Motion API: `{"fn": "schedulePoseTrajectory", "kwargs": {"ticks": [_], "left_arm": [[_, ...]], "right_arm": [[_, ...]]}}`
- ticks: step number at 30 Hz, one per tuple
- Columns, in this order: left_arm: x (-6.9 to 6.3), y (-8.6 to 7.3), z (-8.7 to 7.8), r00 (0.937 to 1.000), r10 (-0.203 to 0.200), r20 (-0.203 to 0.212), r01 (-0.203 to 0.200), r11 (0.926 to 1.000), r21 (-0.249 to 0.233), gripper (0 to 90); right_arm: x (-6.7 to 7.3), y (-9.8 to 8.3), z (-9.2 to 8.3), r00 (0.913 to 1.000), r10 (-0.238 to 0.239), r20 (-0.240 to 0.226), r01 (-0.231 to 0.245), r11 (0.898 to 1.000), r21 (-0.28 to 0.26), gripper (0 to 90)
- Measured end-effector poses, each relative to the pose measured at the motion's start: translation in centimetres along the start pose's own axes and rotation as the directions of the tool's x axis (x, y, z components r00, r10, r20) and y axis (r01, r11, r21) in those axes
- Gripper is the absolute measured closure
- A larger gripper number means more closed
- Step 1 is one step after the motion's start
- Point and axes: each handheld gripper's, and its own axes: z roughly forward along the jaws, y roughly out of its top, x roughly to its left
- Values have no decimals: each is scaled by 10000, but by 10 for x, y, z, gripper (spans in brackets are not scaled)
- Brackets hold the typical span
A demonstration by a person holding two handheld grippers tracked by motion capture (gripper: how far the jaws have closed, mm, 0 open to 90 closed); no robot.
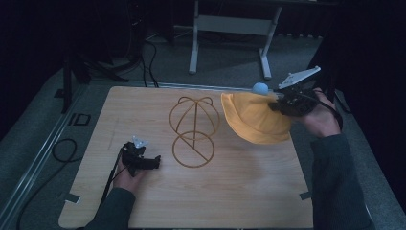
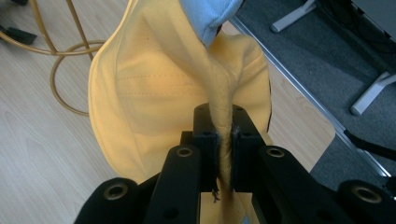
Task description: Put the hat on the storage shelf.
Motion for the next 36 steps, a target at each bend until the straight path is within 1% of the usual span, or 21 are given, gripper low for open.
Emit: {"fn": "schedulePoseTrajectory", "kwargs": {"ticks": [12, 28, 36], "left_arm": [[0, 0, 0, 10000, 4, 0, -4, 10000, -2, 1], [0, 0, 0, 10000, 6, -12, -6, 10000, 5, 1], [0, 0, 0, 10000, 2, -15, -2, 10000, -9, 1]], "right_arm": [[6, 12, -7, 9995, -254, -200, 247, 9991, -357, 839], [10, 24, -11, 9982, -410, -438, 380, 9970, -674, 839], [15, 31, -13, 9968, -583, -538, 534, 9946, -885, 839]]}}
